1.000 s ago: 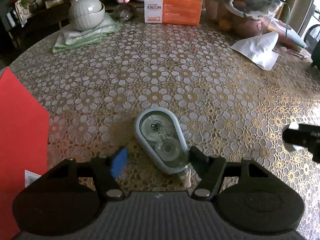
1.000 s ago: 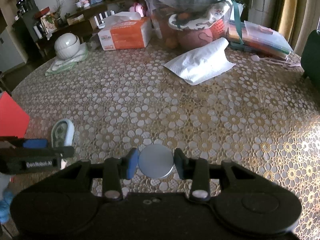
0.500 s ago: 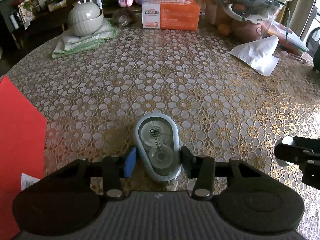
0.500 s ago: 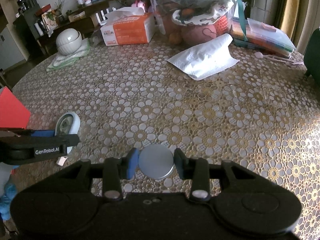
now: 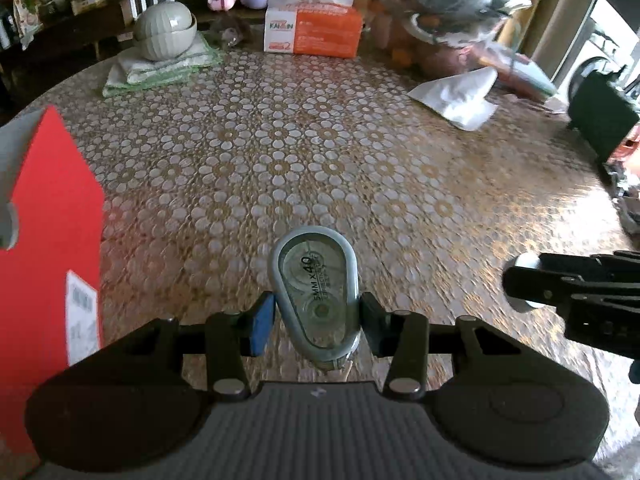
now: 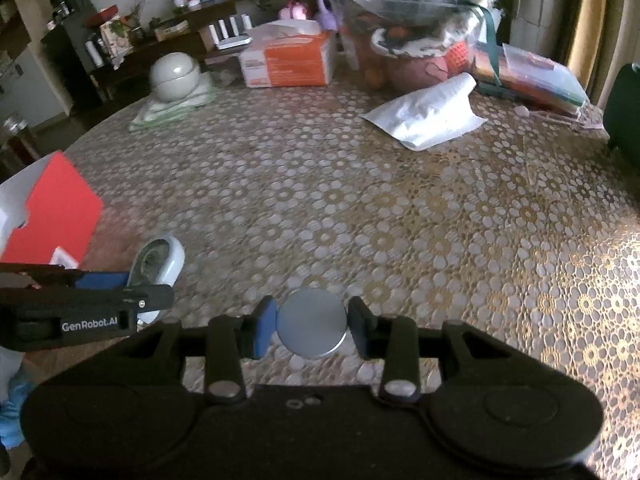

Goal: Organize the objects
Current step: 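Carry the grey oval case and grey disc over the red box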

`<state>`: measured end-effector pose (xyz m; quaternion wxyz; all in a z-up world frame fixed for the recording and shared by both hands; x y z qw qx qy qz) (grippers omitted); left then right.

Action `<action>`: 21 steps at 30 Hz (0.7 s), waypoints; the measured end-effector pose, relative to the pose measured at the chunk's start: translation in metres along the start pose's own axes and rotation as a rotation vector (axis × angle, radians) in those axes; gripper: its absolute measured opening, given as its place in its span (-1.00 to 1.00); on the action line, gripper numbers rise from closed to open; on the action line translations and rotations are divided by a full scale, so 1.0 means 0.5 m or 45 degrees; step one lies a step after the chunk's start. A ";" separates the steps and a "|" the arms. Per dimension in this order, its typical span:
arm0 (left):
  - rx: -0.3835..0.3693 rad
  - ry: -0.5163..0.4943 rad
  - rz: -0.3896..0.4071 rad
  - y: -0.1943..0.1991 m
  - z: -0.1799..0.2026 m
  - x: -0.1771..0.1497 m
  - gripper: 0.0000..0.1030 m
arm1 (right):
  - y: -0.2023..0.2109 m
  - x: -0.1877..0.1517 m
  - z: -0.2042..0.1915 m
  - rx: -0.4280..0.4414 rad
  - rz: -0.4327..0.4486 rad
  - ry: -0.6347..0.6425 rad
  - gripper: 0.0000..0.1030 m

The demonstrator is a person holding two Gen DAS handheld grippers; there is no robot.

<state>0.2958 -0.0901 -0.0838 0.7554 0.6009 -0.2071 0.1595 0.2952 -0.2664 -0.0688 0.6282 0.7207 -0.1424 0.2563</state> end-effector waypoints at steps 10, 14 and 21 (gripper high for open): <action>-0.076 -0.026 0.090 0.153 -0.010 -0.052 -0.13 | 0.132 -0.037 -0.097 0.015 0.079 0.116 -0.25; -0.090 -0.036 0.129 0.212 -0.032 -0.069 -0.13 | 0.179 -0.040 -0.150 0.030 0.120 0.160 -0.25; -0.083 -0.030 0.201 0.306 -0.094 -0.087 -0.13 | 0.232 -0.034 -0.258 0.089 0.170 0.237 -0.25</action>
Point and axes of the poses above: each gripper's, at about its wrist camera, not at the fingertips, and y roughly against the way its jaws point, z to its right, x to its top, the point moved 4 cm from there along -y, roughly the way its jaws point, and after that the axes turned 5 degrees about -x, right-handed, at the moved point
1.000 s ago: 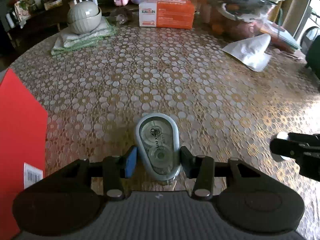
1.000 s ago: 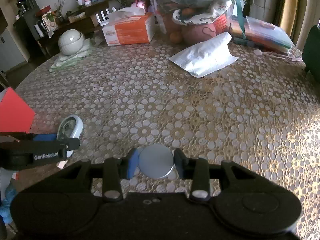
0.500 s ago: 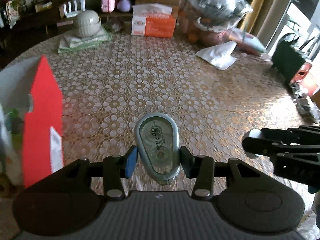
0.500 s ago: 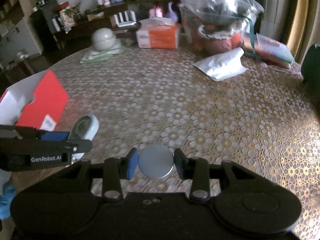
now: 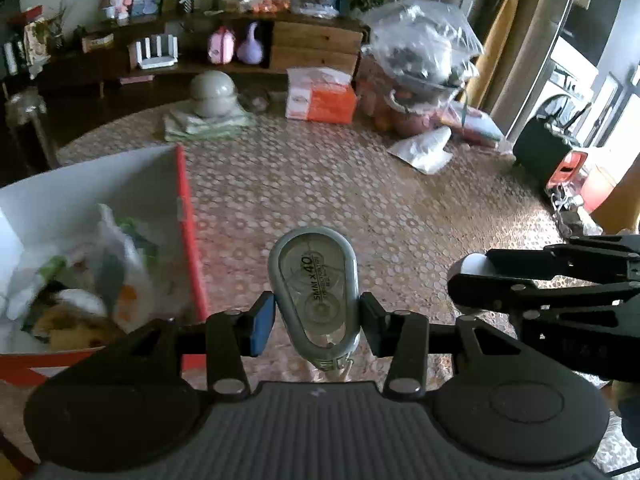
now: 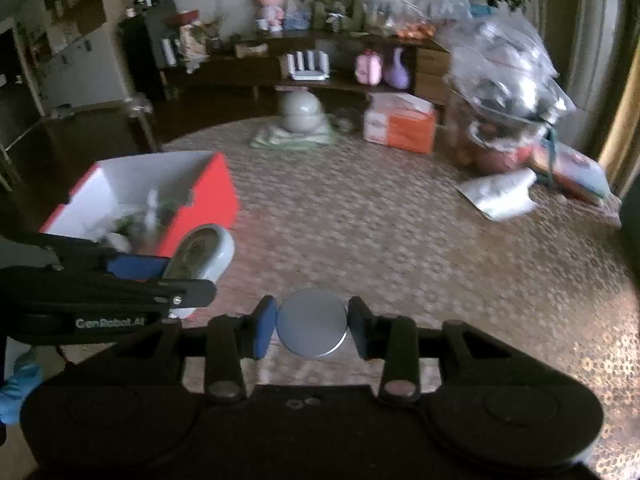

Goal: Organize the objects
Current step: 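Carry the grey oval case and grey disc over the red box, then open both grippers to drop the oval case and disc into the box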

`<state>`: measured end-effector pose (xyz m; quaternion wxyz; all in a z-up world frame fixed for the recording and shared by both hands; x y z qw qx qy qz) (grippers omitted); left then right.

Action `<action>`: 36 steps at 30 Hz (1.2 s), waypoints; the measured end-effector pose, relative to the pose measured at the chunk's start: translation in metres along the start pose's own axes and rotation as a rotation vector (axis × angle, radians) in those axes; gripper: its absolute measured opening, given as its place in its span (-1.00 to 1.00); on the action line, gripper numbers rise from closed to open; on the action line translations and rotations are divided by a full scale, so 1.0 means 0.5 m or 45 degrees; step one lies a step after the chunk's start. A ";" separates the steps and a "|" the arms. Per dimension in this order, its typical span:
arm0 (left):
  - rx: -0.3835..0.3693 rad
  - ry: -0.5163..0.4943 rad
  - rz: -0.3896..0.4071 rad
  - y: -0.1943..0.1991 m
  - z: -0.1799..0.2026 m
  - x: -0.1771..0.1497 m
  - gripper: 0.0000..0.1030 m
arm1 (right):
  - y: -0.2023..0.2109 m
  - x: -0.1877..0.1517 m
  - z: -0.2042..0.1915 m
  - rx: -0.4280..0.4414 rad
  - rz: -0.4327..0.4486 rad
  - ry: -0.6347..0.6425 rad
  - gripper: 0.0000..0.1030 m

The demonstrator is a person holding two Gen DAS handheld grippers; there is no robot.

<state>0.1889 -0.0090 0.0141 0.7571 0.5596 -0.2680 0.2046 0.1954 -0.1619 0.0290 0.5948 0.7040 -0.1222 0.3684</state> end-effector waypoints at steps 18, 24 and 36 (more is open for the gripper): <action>0.228 0.056 0.092 0.133 -0.251 0.005 -0.13 | -0.087 0.111 -0.268 0.084 0.042 0.166 -0.25; 0.346 0.061 0.078 0.128 -0.346 0.004 -0.13 | -0.148 0.124 -0.329 0.127 -0.007 0.172 -0.24; 0.436 0.029 -0.064 0.041 -0.457 -0.025 -0.13 | -0.270 0.103 -0.386 0.047 -0.116 0.211 -0.24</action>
Point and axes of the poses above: each gripper's, at about its wrist camera, not at the fingertips, and y roughly against the way its jaws point, z to its right, x to its top, the point moved 4 cm from there along -y, roughly the way its jaws point, and after that the axes turned 5 degrees about -x, right-handed, at the moved point
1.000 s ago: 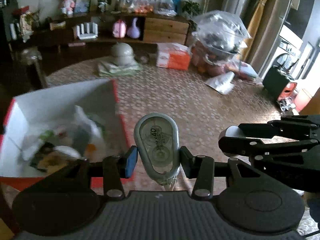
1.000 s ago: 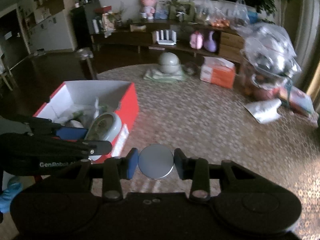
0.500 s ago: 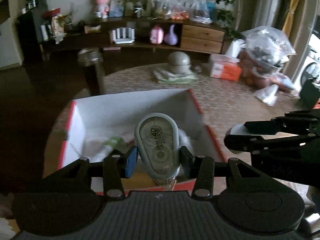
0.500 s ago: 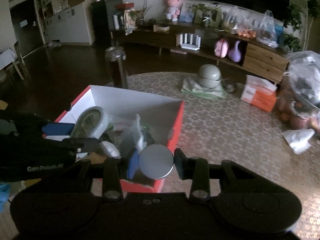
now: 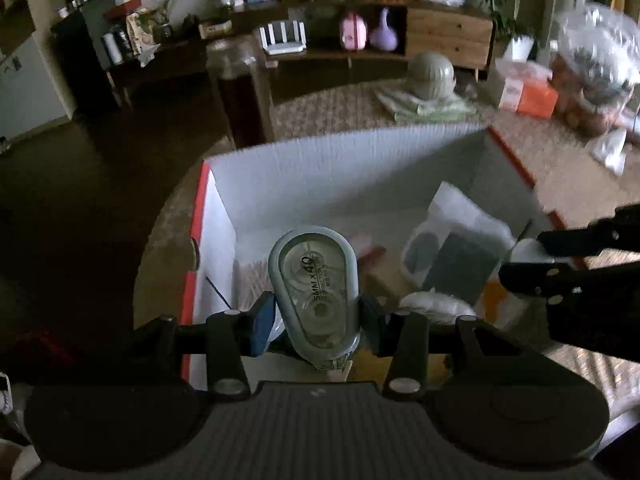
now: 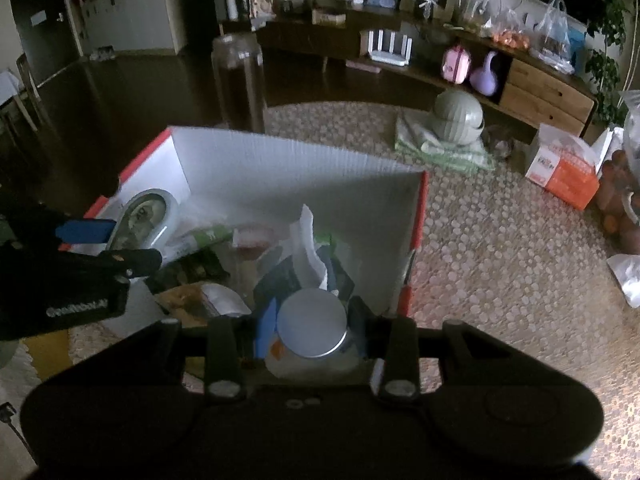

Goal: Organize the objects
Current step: 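Open both grippers to drop the oval case and disc into the box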

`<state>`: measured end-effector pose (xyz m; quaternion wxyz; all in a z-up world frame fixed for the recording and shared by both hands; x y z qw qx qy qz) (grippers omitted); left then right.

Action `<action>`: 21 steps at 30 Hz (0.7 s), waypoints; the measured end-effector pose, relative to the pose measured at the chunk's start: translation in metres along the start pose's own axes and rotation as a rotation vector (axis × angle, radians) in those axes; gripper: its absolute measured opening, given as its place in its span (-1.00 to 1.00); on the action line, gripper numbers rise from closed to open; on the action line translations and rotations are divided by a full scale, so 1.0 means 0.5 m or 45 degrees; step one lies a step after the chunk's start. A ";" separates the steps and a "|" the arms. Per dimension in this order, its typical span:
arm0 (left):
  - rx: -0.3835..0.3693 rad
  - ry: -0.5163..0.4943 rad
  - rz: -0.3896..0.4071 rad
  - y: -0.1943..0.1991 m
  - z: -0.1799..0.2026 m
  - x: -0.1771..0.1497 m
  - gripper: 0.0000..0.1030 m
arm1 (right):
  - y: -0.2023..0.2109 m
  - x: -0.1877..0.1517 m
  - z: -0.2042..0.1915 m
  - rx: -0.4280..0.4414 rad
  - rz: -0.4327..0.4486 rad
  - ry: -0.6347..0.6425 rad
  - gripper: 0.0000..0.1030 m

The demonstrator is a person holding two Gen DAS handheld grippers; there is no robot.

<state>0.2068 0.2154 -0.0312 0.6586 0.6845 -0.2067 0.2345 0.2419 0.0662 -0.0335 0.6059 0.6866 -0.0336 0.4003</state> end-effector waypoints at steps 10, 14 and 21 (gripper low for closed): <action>-0.027 -0.004 -0.116 -0.078 0.004 -0.016 -0.13 | -0.031 -0.007 -0.005 -0.009 -0.034 0.008 -0.20; -0.016 -0.026 -0.138 -0.093 0.008 -0.022 -0.13 | -0.030 -0.007 -0.007 0.019 -0.035 0.005 -0.19; -0.023 0.030 -0.107 -0.083 0.007 -0.029 0.17 | -0.003 -0.011 0.002 0.056 -0.003 -0.017 -0.04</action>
Point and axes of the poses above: each gripper's, at about its wrist camera, not at the fingertips, and y roughly against the way its jaws point, z to its right, x to its top, the point moved 4 cm from there along -y, roughly the way its jaws point, and after that the axes turned 5 degrees about -x, right-handed, at the moved point
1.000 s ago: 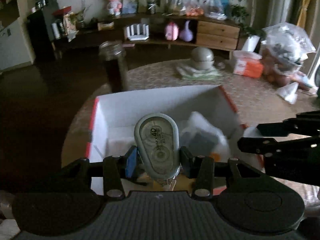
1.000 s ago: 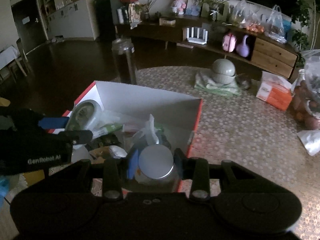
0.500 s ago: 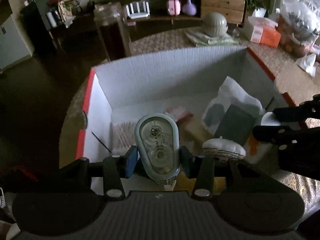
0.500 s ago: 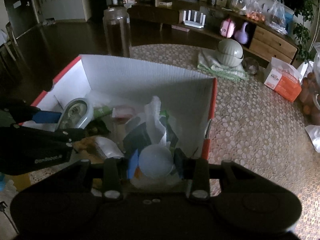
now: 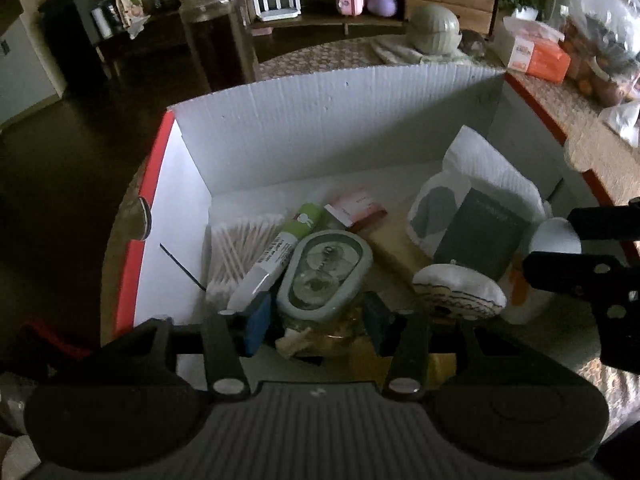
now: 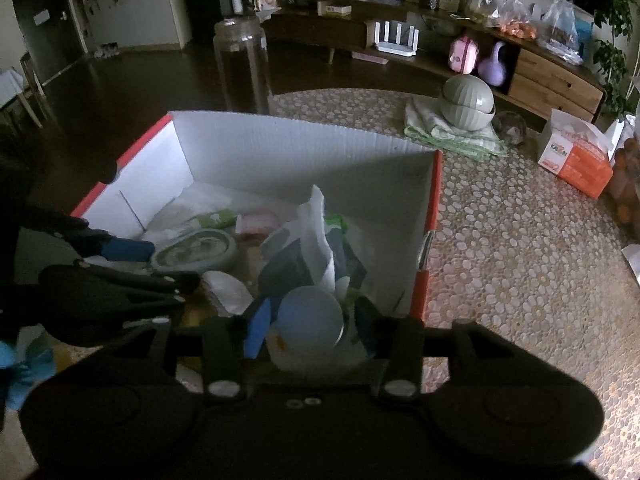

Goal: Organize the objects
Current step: 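Open both grippers to drop the oval case and disc into the box, then withdraw both grippers up and away from the box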

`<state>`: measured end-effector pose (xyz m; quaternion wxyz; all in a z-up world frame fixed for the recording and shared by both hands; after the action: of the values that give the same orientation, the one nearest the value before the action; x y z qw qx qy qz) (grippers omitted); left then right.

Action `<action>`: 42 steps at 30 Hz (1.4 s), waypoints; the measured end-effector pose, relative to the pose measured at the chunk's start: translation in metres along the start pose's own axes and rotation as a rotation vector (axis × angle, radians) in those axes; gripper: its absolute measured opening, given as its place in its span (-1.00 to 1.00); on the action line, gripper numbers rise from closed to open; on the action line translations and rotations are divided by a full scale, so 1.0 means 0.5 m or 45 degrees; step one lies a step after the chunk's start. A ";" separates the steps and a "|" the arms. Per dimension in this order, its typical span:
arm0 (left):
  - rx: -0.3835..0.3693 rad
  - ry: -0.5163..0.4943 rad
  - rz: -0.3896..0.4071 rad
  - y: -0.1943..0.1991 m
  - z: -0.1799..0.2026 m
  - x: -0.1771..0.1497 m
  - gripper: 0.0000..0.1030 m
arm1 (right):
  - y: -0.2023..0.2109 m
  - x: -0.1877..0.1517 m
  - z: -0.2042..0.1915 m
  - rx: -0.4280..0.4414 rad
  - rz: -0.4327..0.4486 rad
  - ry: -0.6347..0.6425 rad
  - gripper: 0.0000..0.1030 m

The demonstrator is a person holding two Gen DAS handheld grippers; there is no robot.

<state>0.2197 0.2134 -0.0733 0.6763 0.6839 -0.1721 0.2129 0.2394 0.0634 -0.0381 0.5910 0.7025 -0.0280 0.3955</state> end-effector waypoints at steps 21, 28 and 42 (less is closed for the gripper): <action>-0.084 0.126 0.267 0.204 0.032 -0.036 0.34 | 0.177 -0.042 0.039 0.128 0.222 -0.054 0.22; -0.095 0.072 0.372 0.266 0.071 -0.060 0.47 | 0.220 -0.072 0.048 0.158 0.285 -0.045 0.26; -0.114 0.082 0.498 0.329 0.117 -0.098 1.00 | 0.299 -0.126 0.056 0.214 0.444 -0.018 0.64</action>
<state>0.0954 0.1482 0.0412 0.6570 0.5995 -0.2891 0.3541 0.1350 -0.0320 0.0459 0.4527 0.7365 -0.1203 0.4880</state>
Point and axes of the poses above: each gripper's, at about its wrist camera, not at the fingertips, and y roughly against the way its jaws point, z to its right, x to its top, the point moved 4 cm from there along -y, roughly the way its jaws point, and after that the axes turned 5 degrees about -x, right-handed, at the moved point
